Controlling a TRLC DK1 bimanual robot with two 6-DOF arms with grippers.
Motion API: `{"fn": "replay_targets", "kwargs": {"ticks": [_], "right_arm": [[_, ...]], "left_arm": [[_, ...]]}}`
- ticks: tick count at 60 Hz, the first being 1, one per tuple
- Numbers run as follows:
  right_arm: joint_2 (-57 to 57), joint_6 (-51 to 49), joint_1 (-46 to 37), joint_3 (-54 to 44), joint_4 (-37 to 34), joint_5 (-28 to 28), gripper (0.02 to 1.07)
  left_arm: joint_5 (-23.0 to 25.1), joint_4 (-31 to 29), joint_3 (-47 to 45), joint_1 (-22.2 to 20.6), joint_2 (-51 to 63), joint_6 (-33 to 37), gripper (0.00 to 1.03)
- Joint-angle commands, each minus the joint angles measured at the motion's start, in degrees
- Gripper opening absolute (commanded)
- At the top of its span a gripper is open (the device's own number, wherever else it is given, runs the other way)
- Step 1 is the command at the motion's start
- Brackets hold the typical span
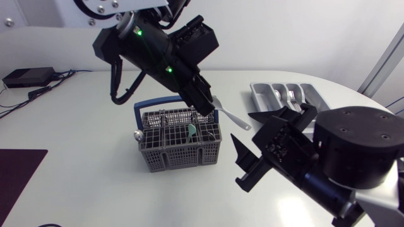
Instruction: Unload the cutlery basket into the drawer organizer.
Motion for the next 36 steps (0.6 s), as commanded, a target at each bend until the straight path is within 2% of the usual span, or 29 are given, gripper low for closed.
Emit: {"fn": "replay_targets", "kwargs": {"ticks": [1, 4, 10, 13, 19, 36], "right_arm": [[3.21, -3.25, 1.13, 0.75, 3.46, 1.93, 0.59], [4.7, -3.69, 1.3, 1.1, 4.34, 2.1, 0.54], [7.69, -4.92, 1.39, 1.63, 6.88, 3.07, 0.51], [8.66, -5.27, 1.39, 1.81, 7.59, 3.24, 0.42], [8.83, -5.62, 1.39, 1.81, 8.47, 3.68, 0.29], [8.39, -6.33, 1.39, 1.81, 8.91, 5.53, 0.29]], "left_arm": [[0.04, -0.71, 2.17, -1.02, 1.38, -2.67, 0.08], [0.04, -0.71, 2.17, -1.37, 1.47, -3.38, 0.08], [-0.04, -1.06, 2.96, -1.99, 2.0, -5.13, 0.08], [-0.22, -1.06, 3.22, -1.99, 2.08, -5.66, 0.08], [-0.48, -1.5, 3.4, -1.9, 2.52, -5.93, 0.08], [-0.92, -2.47, 3.4, -2.6, 2.87, -6.63, 0.08]]}}
